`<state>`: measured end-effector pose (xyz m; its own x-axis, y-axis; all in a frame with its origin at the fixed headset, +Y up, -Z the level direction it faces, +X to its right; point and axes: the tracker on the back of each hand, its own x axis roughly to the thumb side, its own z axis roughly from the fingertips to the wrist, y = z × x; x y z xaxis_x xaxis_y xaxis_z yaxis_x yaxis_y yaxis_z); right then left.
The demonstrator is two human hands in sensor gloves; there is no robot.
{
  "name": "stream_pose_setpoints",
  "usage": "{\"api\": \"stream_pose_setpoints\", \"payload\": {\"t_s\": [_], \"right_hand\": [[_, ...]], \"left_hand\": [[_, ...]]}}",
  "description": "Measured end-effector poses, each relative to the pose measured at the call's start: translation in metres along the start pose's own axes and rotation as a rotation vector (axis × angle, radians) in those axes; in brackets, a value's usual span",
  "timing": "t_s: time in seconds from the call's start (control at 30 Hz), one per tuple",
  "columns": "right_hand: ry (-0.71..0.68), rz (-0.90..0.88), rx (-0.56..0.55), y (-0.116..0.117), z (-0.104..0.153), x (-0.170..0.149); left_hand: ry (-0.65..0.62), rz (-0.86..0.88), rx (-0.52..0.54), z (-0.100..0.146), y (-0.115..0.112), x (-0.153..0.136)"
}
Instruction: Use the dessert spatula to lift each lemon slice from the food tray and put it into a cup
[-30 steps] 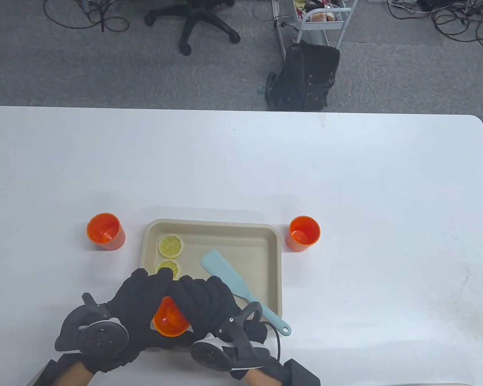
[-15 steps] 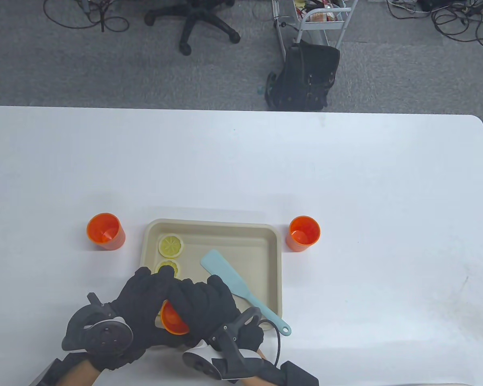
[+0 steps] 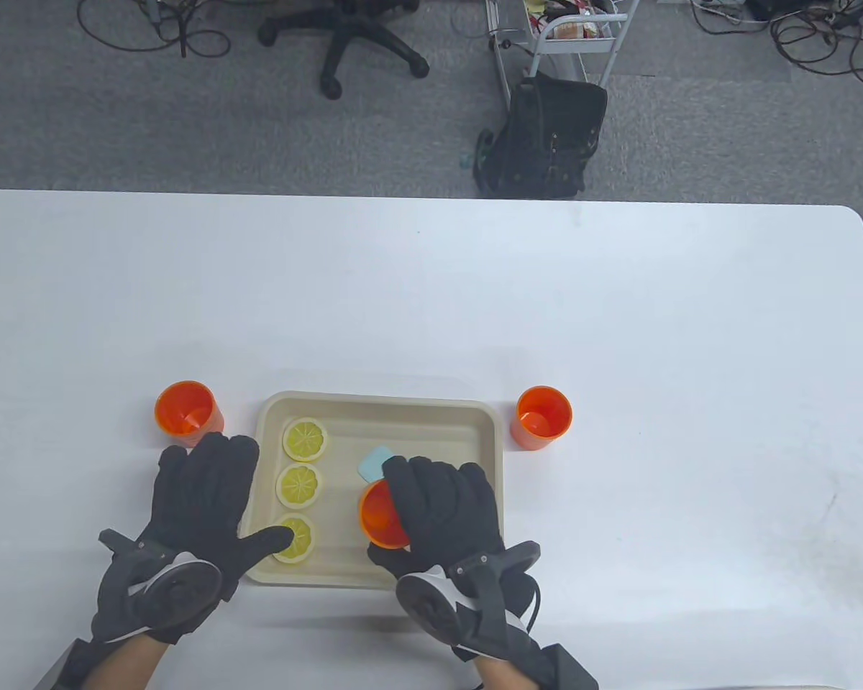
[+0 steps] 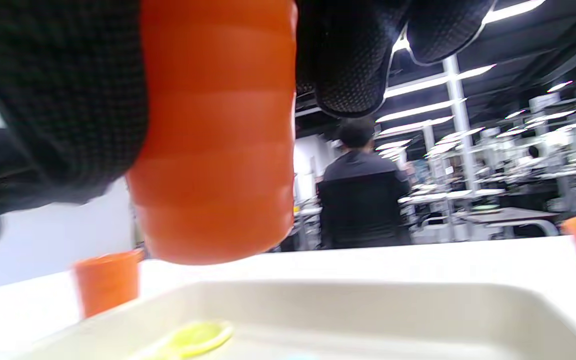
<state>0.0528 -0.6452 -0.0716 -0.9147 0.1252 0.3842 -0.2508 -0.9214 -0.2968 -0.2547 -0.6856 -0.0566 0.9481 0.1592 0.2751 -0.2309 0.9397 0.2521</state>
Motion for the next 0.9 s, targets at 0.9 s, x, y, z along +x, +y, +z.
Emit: {"api": "stream_pose_setpoints", "payload": {"t_s": [0.9], "right_hand": [[0.766, 0.091, 0.023, 0.014, 0.02, -0.183]], "left_hand": [[0.267, 0.038, -0.057, -0.002, -0.006, -0.061]]}}
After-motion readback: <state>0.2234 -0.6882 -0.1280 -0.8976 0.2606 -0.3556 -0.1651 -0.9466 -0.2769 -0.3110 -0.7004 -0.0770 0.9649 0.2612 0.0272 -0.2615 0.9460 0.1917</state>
